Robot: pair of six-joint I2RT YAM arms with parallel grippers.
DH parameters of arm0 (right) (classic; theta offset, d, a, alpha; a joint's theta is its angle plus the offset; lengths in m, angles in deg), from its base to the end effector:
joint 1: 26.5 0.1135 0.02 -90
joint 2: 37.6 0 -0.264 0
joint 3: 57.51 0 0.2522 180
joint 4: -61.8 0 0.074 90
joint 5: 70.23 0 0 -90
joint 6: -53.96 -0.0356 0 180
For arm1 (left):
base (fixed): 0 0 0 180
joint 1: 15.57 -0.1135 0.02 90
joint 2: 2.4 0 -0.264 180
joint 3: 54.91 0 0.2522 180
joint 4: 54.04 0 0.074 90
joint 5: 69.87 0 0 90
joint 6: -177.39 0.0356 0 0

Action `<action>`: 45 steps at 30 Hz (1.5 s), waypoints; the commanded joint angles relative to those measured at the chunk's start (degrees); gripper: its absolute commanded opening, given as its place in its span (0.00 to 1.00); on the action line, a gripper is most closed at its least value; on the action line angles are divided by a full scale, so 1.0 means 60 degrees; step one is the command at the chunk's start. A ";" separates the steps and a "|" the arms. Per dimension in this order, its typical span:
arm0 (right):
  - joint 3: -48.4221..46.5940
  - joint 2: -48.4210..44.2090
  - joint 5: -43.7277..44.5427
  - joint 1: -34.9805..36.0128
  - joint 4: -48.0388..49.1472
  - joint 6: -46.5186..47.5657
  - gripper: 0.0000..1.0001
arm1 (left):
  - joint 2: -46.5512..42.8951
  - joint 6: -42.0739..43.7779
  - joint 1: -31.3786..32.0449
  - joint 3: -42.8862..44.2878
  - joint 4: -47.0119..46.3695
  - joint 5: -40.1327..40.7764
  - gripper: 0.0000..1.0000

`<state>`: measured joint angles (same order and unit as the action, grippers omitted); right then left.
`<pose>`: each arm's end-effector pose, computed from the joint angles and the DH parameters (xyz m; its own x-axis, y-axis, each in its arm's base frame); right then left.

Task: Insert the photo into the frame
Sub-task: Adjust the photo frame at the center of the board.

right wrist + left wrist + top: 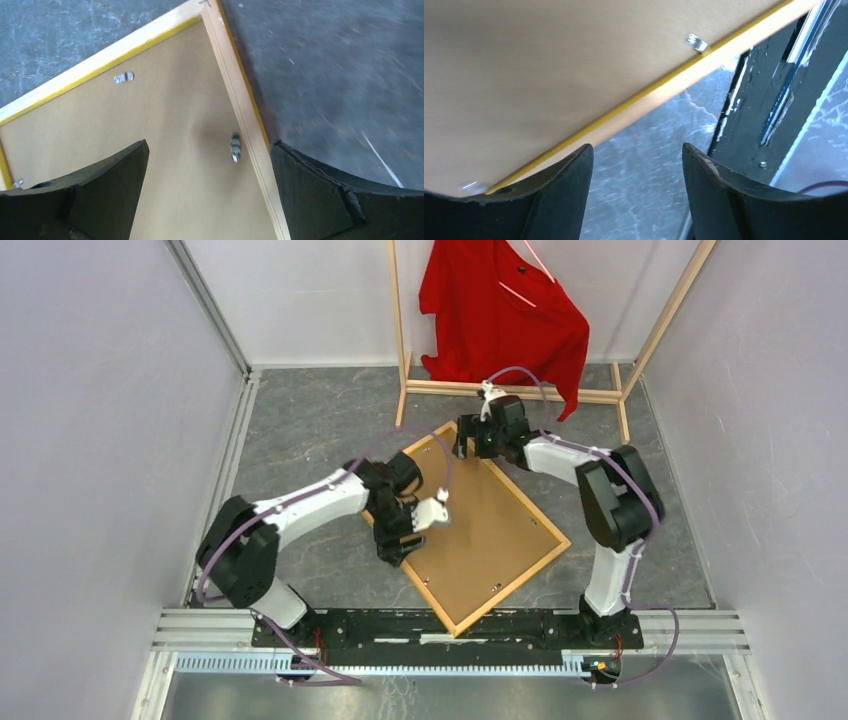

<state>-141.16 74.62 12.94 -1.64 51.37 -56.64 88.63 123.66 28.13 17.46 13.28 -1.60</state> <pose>0.3850 0.1831 0.1685 -0.7109 0.0557 -0.7011 -0.2683 0.9000 0.3435 0.1870 -0.1969 0.1900 -0.1907 0.9423 -0.2750 0.9592 0.1193 -0.2563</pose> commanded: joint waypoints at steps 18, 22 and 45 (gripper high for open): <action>0.6116 -1.0421 0.1560 -0.1013 -0.5314 -0.1257 0.98 | 0.3423 -0.1145 -0.5874 0.4790 -0.3732 0.2006 0.57; 0.6644 -1.1405 0.1190 -0.1047 -0.6653 -0.1394 0.98 | 0.3811 -0.1402 -0.5865 0.4827 -0.3831 0.1610 0.55; 0.9274 -1.2725 -0.1131 -0.1060 -0.5648 -0.2955 0.98 | 0.3722 -0.0863 -0.4871 0.2851 -0.4609 0.1071 0.56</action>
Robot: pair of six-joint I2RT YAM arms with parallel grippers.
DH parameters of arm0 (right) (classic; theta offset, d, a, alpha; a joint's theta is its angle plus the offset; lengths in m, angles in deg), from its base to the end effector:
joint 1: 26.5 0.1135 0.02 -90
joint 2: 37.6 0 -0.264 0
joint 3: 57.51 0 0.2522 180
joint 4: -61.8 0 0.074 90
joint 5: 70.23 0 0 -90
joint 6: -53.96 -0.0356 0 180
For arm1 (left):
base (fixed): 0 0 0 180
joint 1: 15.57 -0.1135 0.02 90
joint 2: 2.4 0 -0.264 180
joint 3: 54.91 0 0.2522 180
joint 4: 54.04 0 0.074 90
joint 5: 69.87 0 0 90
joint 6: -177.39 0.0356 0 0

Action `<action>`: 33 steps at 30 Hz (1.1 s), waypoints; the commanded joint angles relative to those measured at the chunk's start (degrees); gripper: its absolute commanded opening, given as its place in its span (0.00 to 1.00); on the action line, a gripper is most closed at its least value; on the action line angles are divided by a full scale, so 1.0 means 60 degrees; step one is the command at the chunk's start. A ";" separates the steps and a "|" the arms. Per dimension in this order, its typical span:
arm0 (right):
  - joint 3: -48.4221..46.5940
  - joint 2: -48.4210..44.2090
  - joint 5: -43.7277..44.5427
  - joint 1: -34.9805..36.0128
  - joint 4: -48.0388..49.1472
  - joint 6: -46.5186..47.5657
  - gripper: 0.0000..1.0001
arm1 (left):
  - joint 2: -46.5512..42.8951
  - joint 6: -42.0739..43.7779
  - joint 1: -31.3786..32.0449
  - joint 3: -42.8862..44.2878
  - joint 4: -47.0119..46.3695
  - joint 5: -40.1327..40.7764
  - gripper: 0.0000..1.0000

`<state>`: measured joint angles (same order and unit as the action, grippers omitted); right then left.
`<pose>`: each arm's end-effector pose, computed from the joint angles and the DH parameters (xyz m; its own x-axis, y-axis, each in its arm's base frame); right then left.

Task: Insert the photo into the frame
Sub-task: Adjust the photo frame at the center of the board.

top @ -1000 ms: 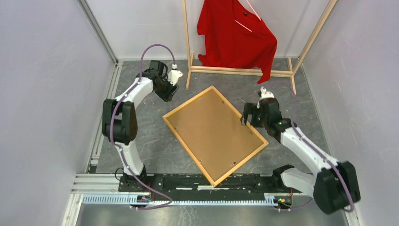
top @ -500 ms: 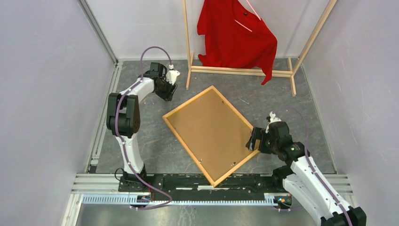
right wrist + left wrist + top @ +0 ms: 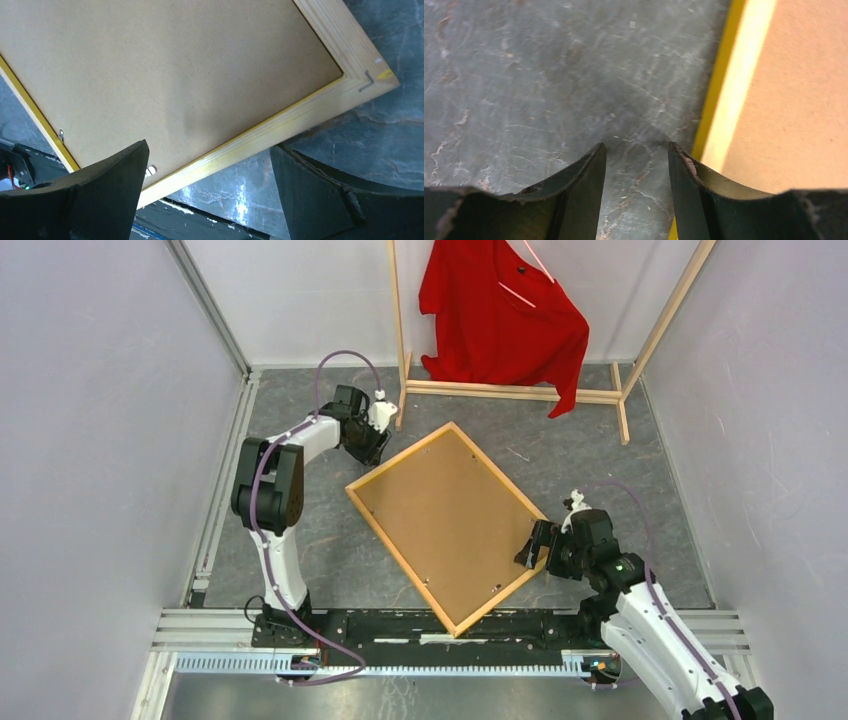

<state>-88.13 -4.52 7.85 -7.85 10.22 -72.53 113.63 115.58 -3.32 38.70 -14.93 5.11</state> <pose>0.1063 0.0436 0.1587 -0.8710 0.3201 -0.3727 0.1121 0.8681 0.4836 0.4091 -0.0983 0.1593 -0.6033 0.5979 -0.5278 0.6928 0.7207 0.0244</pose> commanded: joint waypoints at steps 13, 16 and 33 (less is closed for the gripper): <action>-0.1741 0.4100 0.0158 -0.0735 0.3908 0.0896 0.98 | -0.2429 0.2146 0.0408 -0.3126 0.1012 0.0361 0.56; -0.2243 0.5203 0.0003 -0.0848 0.4683 0.0997 0.98 | -0.2821 0.2493 0.0419 -0.3615 0.1533 0.0205 0.55; -0.5209 0.9349 0.0121 -0.0952 0.5316 0.1806 0.98 | -0.4490 0.3160 0.1225 -0.5062 0.3612 -0.1682 0.57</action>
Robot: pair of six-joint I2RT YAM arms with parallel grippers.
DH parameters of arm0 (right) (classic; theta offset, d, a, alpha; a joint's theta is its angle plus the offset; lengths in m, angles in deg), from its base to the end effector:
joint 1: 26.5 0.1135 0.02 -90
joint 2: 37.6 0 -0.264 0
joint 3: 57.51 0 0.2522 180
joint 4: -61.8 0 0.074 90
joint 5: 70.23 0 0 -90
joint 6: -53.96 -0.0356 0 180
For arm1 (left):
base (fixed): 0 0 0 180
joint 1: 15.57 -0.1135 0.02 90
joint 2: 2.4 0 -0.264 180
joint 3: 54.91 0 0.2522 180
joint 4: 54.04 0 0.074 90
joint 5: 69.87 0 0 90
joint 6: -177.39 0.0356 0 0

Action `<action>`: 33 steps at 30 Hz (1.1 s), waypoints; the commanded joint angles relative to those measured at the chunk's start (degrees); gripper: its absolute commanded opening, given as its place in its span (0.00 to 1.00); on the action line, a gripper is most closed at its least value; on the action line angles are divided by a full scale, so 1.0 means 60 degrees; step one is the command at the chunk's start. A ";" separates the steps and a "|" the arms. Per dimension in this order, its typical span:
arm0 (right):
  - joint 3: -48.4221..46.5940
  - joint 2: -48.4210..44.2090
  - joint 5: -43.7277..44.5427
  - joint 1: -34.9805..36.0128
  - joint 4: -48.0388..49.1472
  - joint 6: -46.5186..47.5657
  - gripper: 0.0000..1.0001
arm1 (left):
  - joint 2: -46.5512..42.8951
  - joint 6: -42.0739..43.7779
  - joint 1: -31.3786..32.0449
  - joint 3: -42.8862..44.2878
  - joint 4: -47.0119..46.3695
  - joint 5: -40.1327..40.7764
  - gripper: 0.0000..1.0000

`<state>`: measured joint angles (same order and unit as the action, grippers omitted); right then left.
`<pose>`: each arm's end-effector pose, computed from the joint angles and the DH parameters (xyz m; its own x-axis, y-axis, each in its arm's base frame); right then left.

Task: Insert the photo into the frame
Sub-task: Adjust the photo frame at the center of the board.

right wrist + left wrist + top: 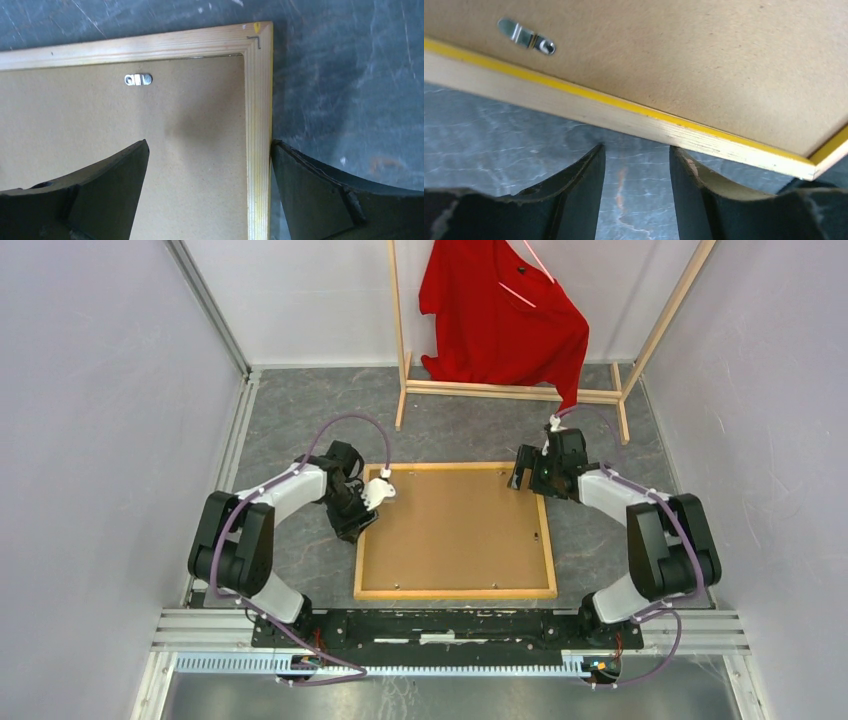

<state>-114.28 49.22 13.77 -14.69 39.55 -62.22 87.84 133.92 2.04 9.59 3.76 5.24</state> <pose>0.2836 0.0631 0.1642 -0.8124 0.2784 -0.5123 0.1029 0.9333 0.3440 0.2455 -0.0875 0.1603 -0.4194 0.8690 -0.2627 0.9074 0.4095 -0.0940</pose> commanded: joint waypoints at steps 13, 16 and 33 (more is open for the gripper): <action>-0.0879 -0.1544 0.0148 0.0237 0.0577 0.0122 0.71 | 0.0699 -0.1319 -0.1782 0.2025 0.0682 -0.2567 0.56; -0.0579 -0.1693 -0.0271 0.0957 0.1238 -0.0163 0.56 | 0.1294 -0.2218 -0.1791 0.2247 0.0428 -0.3088 0.53; -0.1383 0.1282 -0.1307 0.4679 0.4260 -0.1546 0.39 | 0.2455 -0.2707 -0.1889 0.2346 -0.0164 -0.3379 0.15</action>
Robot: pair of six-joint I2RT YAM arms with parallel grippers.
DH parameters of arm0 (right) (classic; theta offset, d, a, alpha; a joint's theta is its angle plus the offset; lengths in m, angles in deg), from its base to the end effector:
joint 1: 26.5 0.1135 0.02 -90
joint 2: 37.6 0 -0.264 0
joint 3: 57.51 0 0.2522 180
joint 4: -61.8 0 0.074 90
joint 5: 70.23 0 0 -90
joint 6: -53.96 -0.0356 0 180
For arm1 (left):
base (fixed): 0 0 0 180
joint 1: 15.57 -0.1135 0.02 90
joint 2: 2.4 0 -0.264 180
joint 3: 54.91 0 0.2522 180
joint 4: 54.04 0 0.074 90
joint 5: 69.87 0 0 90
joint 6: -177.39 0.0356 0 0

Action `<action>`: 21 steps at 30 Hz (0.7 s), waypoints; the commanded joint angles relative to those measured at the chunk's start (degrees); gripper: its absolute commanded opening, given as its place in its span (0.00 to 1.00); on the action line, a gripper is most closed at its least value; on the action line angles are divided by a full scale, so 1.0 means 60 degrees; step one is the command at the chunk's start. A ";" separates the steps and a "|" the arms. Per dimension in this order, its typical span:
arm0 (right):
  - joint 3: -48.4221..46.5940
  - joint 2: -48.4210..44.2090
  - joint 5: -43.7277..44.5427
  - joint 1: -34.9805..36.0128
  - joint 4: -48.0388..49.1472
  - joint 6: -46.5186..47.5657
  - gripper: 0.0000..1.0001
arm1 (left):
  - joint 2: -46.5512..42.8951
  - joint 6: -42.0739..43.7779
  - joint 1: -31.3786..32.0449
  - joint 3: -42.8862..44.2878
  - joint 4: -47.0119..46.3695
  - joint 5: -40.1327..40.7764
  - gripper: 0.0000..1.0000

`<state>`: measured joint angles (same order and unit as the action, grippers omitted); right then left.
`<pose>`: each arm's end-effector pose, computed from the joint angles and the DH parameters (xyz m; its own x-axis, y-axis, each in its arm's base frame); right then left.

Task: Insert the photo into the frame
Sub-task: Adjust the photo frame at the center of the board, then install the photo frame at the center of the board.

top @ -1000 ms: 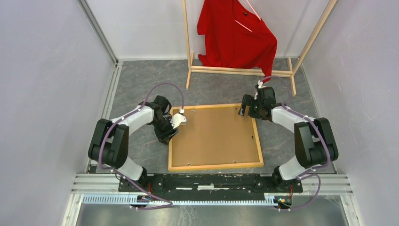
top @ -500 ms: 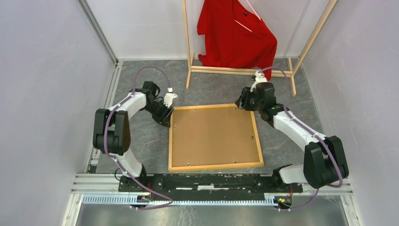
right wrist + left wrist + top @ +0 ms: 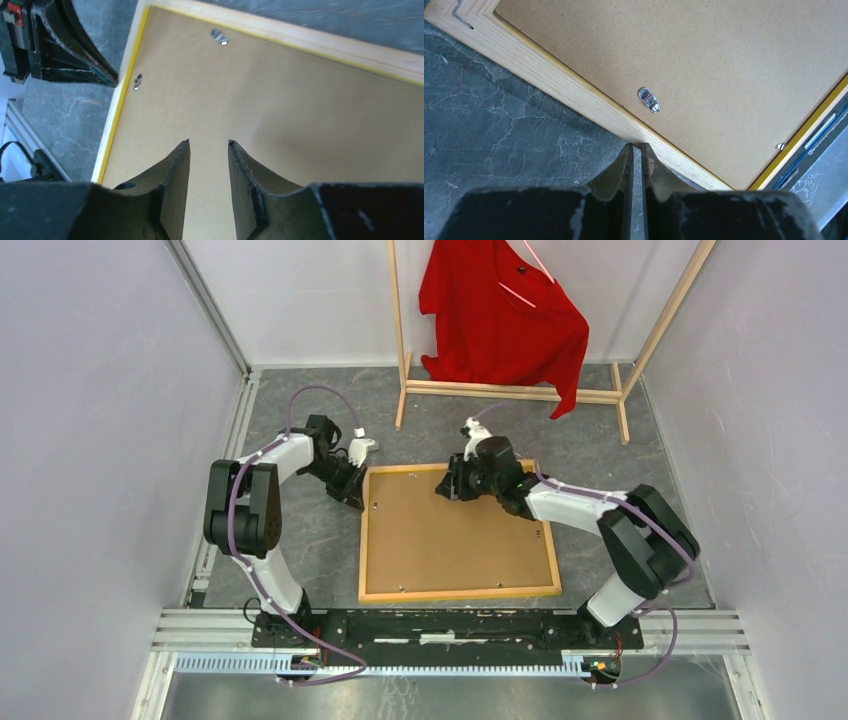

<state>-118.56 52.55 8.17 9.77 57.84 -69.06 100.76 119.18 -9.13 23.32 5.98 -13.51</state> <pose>0.2637 0.2024 0.1955 -0.7586 0.1054 -0.6430 -0.3602 0.7545 0.5487 0.3137 -0.0553 0.1610 -0.7666 0.5279 -0.3655 0.6420 0.6397 -0.4227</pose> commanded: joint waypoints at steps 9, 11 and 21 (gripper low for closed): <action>-0.2085 0.2947 -0.0560 0.1767 0.1956 -0.0922 0.32 | 0.0403 -0.0194 -0.0089 -0.0155 -0.0666 -0.0238 0.14; -0.2387 0.3294 -0.0585 0.1918 0.1998 -0.0987 0.32 | 0.0347 -0.0287 -0.0091 -0.0228 -0.0784 -0.0138 0.14; -0.3419 0.4492 -0.0632 0.2269 0.1970 -0.1222 0.31 | 0.0076 -0.0406 -0.0086 -0.0476 -0.1045 0.0132 0.14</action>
<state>-136.05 77.75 4.70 22.71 67.29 -75.46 100.82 117.83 -10.16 22.44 5.00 -14.94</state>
